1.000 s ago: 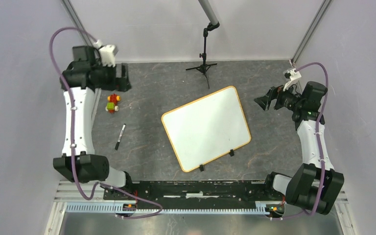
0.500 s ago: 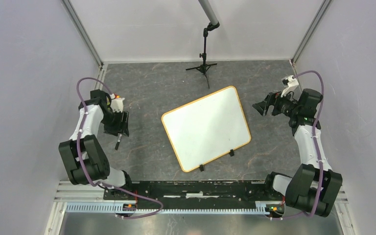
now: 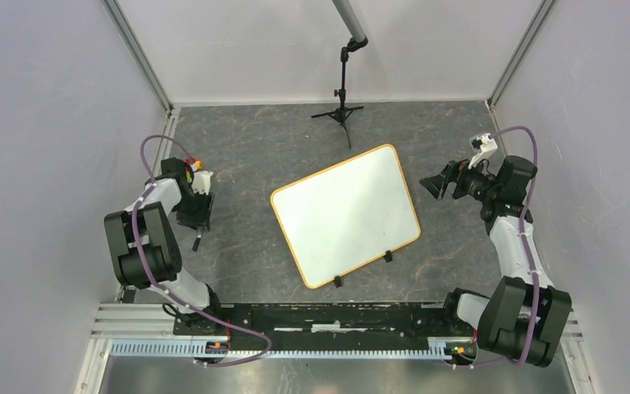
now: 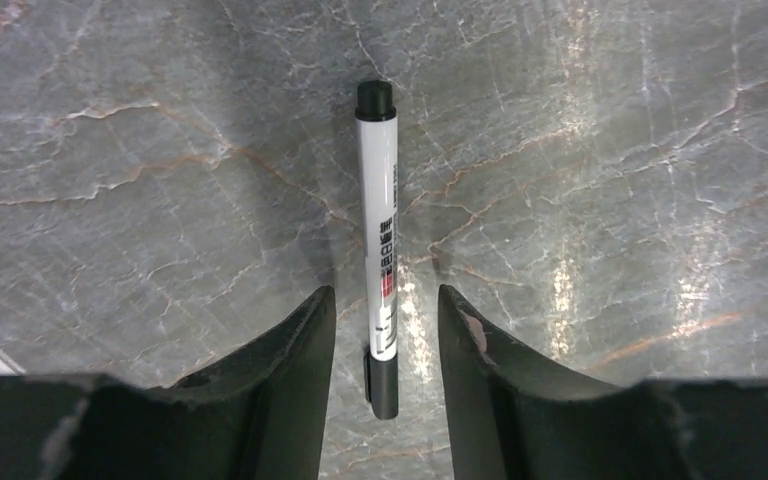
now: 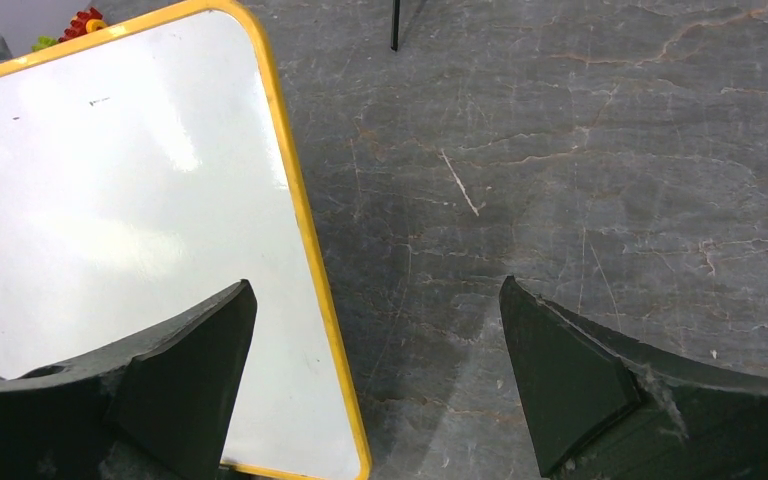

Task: Write a sentence on the whiteboard
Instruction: Pick up the whiteboard marker from the center of the board, then pass from the left arm to the right

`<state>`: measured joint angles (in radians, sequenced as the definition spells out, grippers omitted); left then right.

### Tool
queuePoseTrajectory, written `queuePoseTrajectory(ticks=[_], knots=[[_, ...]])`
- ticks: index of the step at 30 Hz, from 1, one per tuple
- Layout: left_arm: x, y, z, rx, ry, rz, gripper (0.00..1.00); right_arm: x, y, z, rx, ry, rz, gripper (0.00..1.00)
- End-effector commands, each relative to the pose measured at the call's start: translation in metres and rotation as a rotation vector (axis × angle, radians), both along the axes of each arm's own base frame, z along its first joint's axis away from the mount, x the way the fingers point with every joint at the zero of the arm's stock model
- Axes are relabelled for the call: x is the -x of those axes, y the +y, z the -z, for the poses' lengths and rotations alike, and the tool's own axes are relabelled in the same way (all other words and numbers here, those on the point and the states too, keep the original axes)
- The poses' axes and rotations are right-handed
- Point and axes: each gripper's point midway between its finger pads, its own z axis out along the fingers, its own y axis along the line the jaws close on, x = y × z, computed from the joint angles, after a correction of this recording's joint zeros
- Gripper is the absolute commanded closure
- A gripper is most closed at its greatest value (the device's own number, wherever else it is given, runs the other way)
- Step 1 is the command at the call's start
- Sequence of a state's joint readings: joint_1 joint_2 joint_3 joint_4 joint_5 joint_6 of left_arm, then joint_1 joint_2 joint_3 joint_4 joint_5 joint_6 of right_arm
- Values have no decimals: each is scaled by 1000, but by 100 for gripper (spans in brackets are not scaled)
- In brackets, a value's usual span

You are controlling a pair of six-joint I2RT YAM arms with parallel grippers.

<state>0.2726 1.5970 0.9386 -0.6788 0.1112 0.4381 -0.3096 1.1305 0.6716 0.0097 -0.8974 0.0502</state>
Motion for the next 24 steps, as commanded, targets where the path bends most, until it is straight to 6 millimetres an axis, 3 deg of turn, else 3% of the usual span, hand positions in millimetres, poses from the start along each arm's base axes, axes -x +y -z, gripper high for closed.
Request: queuePoseTrajectory(ticks=[1,7,9,11,14,18,20,24], knots=[[-6,1,13,-32,-21,71,53,-10,1,-17,38,-40,-51,2],[-1,2,26,-42,12,61,76,-12,5,-21,37,-32,-67,2],[-5,-2,19,-23,-9,61,85,-12,9,-23,41,-27,-83,2],[-16,-5,-2,-4,-54,67,94,-10,16,-26,63,-26,-112,2],[-39,-12,-58,37,-165,78,97,-9,27,-39,88,-45,-150,2],[-63,-39,-159,90,-355,175,98,-11,46,-67,102,-82,-211,2],[-66,-65,-201,80,-430,276,98,-11,60,-83,106,-104,-257,2],[-51,-150,-263,73,-561,547,98,2,103,-119,52,-154,-414,2]])
